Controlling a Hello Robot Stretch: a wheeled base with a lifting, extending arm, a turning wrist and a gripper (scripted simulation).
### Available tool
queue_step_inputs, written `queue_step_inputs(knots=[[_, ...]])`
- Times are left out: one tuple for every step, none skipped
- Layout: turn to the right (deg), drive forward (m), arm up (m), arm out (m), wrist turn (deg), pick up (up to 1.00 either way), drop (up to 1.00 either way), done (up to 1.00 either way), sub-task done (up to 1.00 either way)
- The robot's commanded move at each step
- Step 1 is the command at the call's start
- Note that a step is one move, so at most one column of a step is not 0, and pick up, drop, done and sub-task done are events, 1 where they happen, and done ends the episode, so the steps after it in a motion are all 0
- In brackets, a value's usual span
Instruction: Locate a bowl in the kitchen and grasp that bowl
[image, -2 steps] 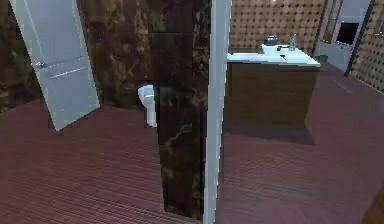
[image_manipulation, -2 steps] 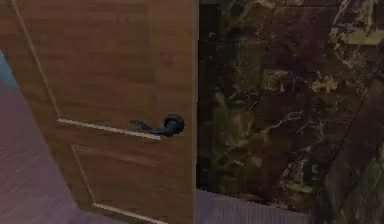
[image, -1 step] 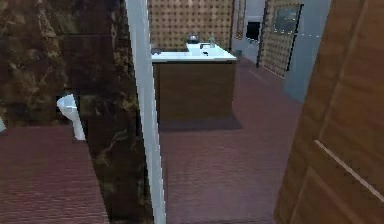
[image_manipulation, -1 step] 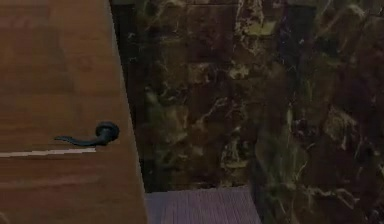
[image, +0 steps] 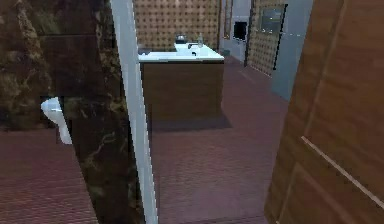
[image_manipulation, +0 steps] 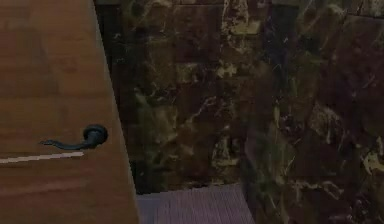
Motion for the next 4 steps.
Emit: queue_step_inputs(knots=[[0.0, 1.00, 0.00, 0.00, 0.0, 0.00, 0.00, 0.00, 0.00], [0.0, 0.05, 0.00, 0.00, 0.0, 0.00, 0.00, 0.00, 0.00], [27.0, 0.00, 0.00, 0.00, 0.0, 0.00, 0.00, 0.00, 0.00], [0.0, 1.00, 0.00, 0.00, 0.0, 0.00, 0.00, 0.00, 0.00]])
